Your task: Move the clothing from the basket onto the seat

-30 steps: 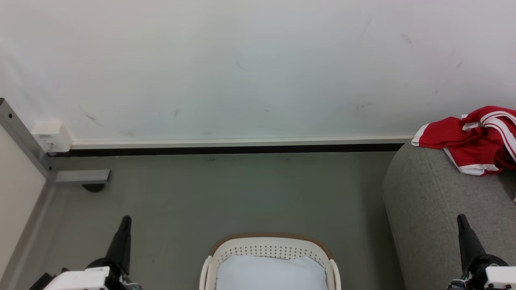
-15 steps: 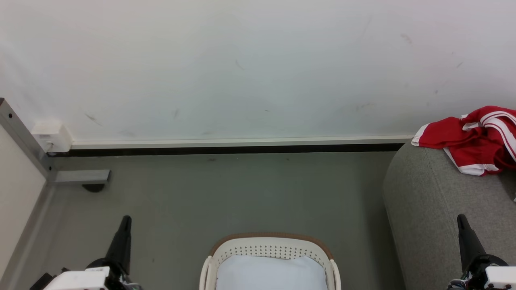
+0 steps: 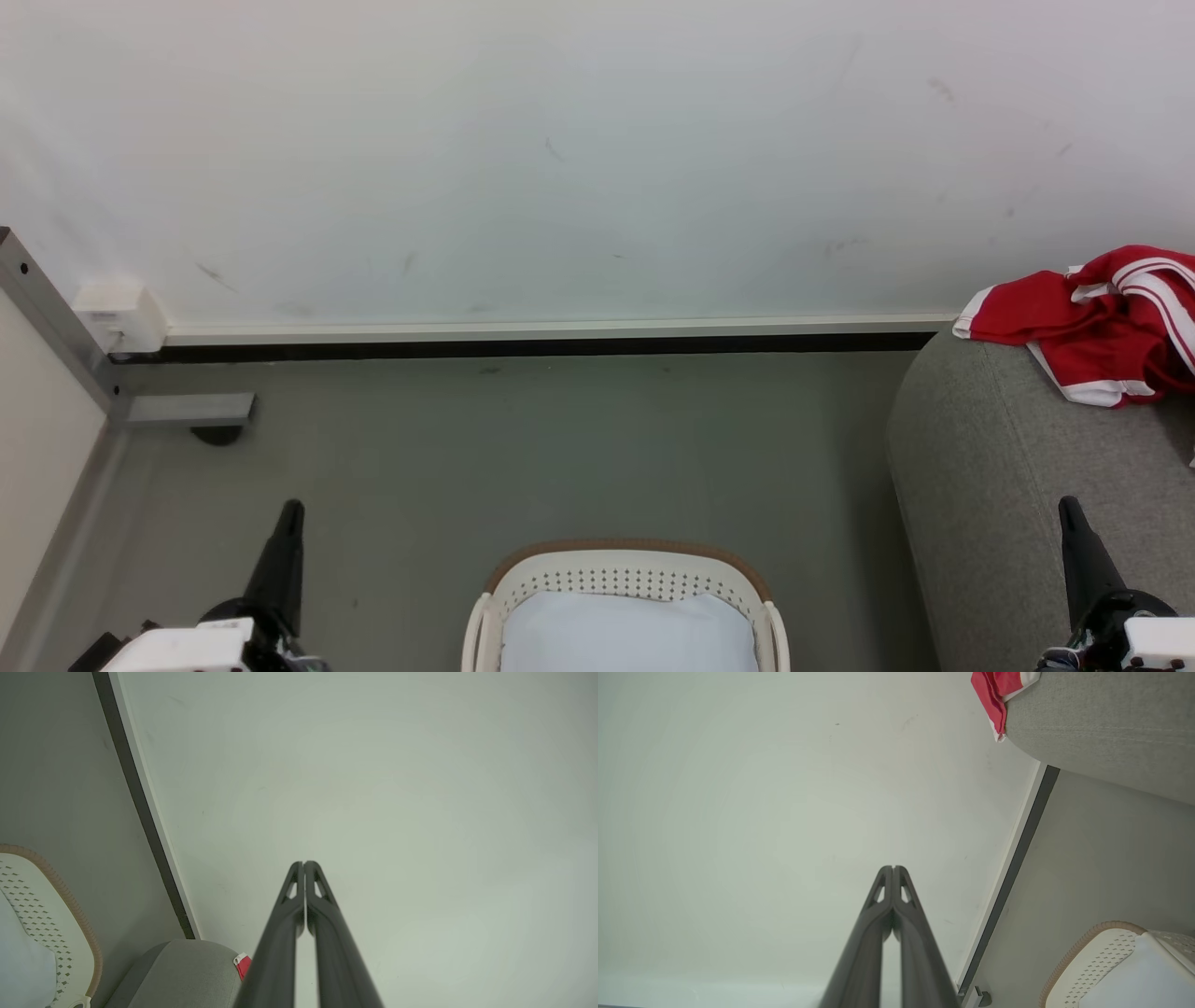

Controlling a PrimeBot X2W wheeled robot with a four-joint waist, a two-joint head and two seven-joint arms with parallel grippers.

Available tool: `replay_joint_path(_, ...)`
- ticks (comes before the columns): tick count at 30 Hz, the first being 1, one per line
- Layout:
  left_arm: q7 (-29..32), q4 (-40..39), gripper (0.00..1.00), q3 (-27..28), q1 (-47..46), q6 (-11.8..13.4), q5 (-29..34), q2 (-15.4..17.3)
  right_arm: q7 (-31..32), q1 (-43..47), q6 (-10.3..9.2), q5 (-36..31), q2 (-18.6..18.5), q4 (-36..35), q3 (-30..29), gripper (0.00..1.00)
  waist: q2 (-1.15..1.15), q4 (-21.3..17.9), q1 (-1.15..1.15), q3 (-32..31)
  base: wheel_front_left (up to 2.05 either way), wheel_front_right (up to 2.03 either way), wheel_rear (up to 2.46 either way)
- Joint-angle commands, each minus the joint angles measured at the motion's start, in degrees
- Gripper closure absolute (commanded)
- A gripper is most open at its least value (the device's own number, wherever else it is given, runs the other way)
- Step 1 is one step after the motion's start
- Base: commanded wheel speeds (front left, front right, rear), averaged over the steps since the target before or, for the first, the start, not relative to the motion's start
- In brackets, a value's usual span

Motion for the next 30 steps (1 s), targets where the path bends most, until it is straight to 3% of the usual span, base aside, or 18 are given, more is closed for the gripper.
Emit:
replay_joint_path(1,0.1,0.1,1.00,0.2,-0.5,-0.1,-0.2,0.1,0.2,-0.7,-0.12,0.1,-0.4,-0.2,-0.2,1.00,0.00,0.0,0.00,0.0,0.00,0.00,0.00)
replay_joint_path(30,0.2,0.0,1.00,0.3,-0.6,-0.1,-0.1,0.1,0.2,-0.7,-0.12,0.1,-0.4,-0.2,-0.2,1.00,0.00,0.0,0.00,0.0,0.00,0.00,0.00)
